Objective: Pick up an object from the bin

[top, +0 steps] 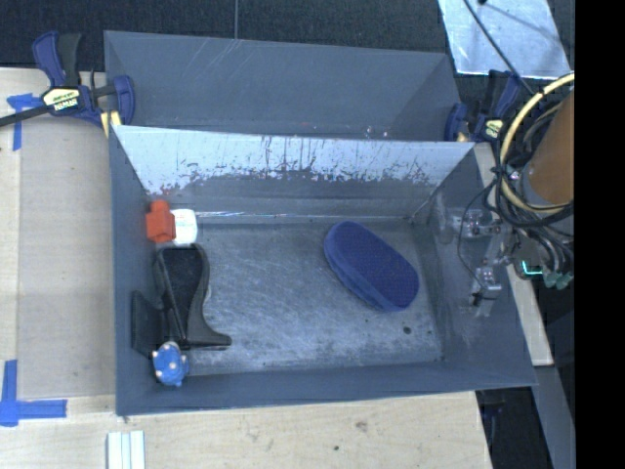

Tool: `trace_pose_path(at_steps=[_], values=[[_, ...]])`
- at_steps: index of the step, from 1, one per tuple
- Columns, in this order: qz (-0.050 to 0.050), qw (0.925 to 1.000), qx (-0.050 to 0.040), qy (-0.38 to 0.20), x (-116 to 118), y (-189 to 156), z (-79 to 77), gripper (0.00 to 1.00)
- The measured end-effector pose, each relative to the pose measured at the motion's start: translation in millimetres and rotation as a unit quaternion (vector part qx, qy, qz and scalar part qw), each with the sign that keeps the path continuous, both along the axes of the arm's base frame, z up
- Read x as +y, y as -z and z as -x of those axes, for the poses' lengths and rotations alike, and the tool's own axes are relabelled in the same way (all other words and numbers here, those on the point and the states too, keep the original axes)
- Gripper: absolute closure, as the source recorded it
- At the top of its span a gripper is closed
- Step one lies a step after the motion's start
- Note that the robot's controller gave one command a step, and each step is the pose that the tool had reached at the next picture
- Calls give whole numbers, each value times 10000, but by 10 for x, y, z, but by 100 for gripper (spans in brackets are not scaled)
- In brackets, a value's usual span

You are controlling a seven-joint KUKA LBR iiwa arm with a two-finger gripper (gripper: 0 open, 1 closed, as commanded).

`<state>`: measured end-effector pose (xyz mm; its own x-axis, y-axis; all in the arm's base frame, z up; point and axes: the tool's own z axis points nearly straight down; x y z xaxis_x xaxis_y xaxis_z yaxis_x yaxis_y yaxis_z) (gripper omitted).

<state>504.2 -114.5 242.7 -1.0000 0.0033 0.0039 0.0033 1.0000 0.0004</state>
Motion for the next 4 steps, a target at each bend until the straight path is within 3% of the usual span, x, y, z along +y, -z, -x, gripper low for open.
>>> trace_pose_path(at_steps=[1, 2, 3, 4], values=[[1, 9624, -26, -2717, 496, 1647, -728, 0], [14, 9624, -19, -2715, 479, 1613, -735, 100], [0, 9623, -8, -2720, 490, 1647, -719, 0], [-7, 9524, -3, -3048, 362, 1726, -1123, 0]])
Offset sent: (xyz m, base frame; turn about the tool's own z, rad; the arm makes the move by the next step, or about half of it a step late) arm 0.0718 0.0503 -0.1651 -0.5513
